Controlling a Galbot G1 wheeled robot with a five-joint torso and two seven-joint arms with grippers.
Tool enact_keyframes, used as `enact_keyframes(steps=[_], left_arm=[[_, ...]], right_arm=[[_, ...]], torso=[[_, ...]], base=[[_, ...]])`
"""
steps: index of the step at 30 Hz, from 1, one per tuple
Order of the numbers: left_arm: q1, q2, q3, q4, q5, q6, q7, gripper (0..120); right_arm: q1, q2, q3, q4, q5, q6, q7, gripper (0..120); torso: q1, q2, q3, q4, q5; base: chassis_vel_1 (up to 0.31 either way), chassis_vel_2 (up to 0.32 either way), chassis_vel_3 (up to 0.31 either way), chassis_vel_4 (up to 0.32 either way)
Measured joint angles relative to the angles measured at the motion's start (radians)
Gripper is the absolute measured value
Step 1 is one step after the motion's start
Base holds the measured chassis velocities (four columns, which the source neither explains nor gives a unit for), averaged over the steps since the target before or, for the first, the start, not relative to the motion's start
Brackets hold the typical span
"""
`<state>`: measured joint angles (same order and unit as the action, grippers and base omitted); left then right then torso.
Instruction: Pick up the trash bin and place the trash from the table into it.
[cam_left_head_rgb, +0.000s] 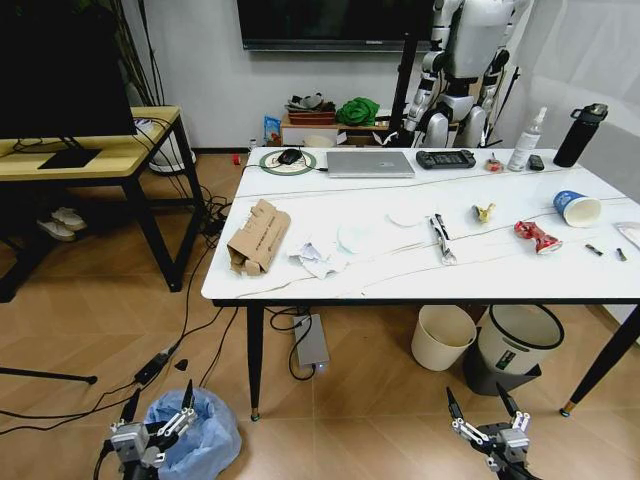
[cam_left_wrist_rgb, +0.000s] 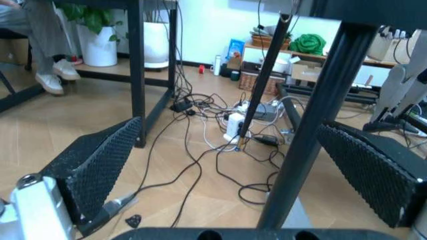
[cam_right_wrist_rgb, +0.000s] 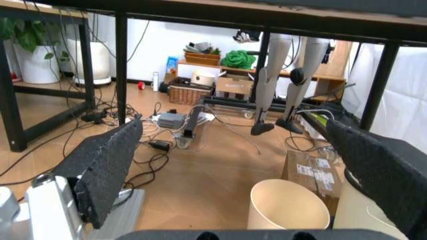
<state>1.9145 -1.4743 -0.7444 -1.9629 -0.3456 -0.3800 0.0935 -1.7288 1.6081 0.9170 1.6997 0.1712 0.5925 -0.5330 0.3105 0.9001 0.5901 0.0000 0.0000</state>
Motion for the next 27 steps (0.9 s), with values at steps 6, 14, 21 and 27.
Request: enact_keyframes(steps=[6, 14, 21, 27], left_arm=[[-0.002, -0.001, 0.0, 0.009, -0.001, 0.004, -0.002, 100], [-0.007, 0.002, 0.004, 0.023, -0.001, 0.009, -0.004, 100], [-0.01, 0.005, 0.007, 0.028, 0.001, 0.014, -0.006, 100], [-0.006, 0.006, 0.01, 0.024, 0.002, 0.016, -0.007, 100]], right_arm=[[0.002, 0.0, 0.0, -0.003, 0.0, -0.001, 0.0, 100], [0.0, 0.0, 0.0, -0.007, -0.001, -0.002, 0.001, 100], [-0.001, 0.0, 0.001, 0.002, 0.0, -0.003, 0.001, 100], [-0.004, 0.0, 0.001, 0.004, 0.0, -0.003, 0.001, 100]], torso=[[-0.012, -0.03, -0.018, 0.0, 0.0], [-0.027, -0.065, -0.038, 0.0, 0.0], [-0.039, -0.091, -0.052, 0.0, 0.0], [-0.049, -0.117, -0.068, 0.0, 0.0]], base=[[0.0, 0.0, 0.0, 0.0], [0.0, 0.0, 0.0, 0.0], [0.0, 0.0, 0.0, 0.0], [0.0, 0.0, 0.0, 0.0]])
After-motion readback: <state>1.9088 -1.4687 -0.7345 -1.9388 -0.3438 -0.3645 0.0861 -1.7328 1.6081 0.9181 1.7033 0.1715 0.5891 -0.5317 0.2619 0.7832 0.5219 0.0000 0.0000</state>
